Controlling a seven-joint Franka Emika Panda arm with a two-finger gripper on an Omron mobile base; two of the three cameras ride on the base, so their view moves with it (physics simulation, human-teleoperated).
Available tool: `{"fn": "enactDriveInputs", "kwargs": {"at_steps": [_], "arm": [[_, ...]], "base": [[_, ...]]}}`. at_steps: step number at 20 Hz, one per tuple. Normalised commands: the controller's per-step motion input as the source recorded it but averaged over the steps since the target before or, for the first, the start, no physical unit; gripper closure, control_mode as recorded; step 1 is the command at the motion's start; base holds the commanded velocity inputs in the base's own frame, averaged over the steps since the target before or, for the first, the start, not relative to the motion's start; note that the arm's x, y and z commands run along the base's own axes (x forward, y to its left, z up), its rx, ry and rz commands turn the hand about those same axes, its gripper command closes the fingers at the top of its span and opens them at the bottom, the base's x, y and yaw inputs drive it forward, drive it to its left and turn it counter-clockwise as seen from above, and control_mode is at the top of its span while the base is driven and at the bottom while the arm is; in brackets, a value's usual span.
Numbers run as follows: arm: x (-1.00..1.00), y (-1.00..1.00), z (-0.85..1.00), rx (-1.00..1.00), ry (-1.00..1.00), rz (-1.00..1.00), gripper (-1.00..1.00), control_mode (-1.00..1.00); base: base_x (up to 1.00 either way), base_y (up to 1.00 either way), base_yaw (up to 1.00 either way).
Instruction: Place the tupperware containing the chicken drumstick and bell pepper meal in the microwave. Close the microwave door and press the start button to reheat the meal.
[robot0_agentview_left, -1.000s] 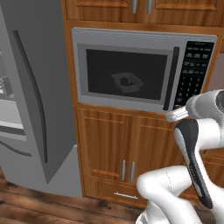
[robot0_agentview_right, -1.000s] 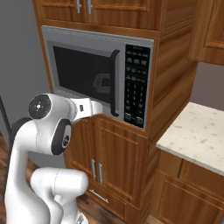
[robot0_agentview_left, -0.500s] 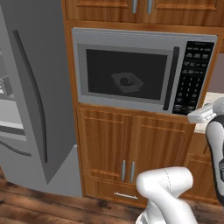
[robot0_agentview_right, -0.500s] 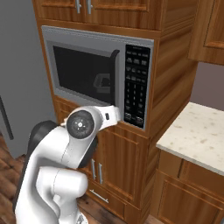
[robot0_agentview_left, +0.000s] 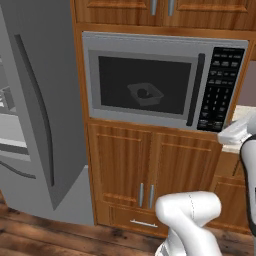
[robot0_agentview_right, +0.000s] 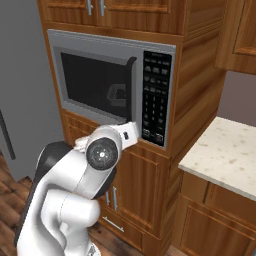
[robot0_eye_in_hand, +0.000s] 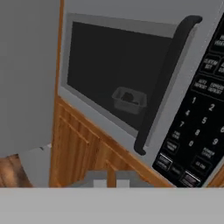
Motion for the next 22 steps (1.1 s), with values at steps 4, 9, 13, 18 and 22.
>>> {"fn": "enactDriveInputs", "kwargs": {"at_steps": [4, 9, 13, 18, 22], "arm": [[0.0, -0.01, -0.19, -0.23, -0.27, 0.23, 1.0, -1.0], [0.05, 0.0, -0.16, -0.29, -0.2, 0.19, 1.0, -1.0], [0.12, 0.0, -0.32, -0.38, -0.17, 0.12, 1.0, -1.0], [0.17, 0.0, -0.48, -0.45, -0.23, 0.03, 1.0, -1.0], [0.29, 0.0, -0.39, -0.36, -0.22, 0.0, 1.0, -1.0]], "base": [[0.0, 0.0, 0.0], [0.0, 0.0, 0.0], [0.0, 0.0, 0.0], [0.0, 0.0, 0.0], [0.0, 0.0, 0.0]]}}
